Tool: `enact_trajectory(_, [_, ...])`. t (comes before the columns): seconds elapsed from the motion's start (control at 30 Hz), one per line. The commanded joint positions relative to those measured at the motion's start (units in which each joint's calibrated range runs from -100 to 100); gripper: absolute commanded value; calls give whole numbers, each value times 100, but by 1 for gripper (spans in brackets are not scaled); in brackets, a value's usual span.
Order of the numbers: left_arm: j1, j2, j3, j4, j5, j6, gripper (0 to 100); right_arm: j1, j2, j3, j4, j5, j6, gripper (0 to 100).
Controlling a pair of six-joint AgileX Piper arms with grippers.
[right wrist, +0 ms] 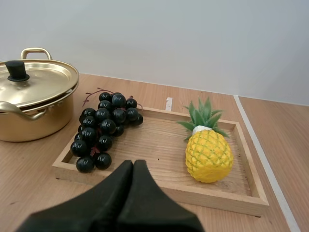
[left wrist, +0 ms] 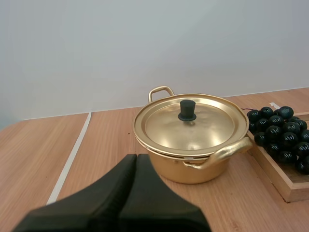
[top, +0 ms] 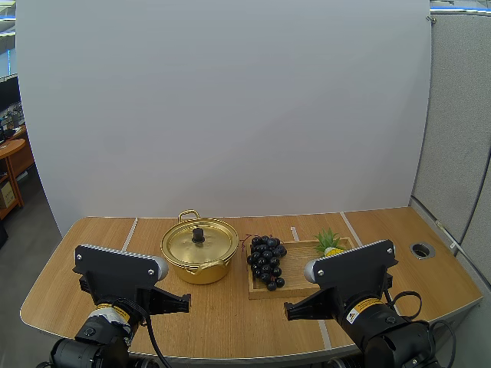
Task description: Open the pot, put the pineapple inside, and close it
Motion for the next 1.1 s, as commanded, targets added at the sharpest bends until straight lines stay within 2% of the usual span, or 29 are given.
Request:
enact_trajectory(0.0, [2, -21, 5, -7, -148, -62, 0, -18, -38, 0, 27, -41, 11, 0])
enact_trajectory(1.07, [2, -21, 5, -7, -148, -62, 0, -18, -38, 0, 160, -59, 19, 0])
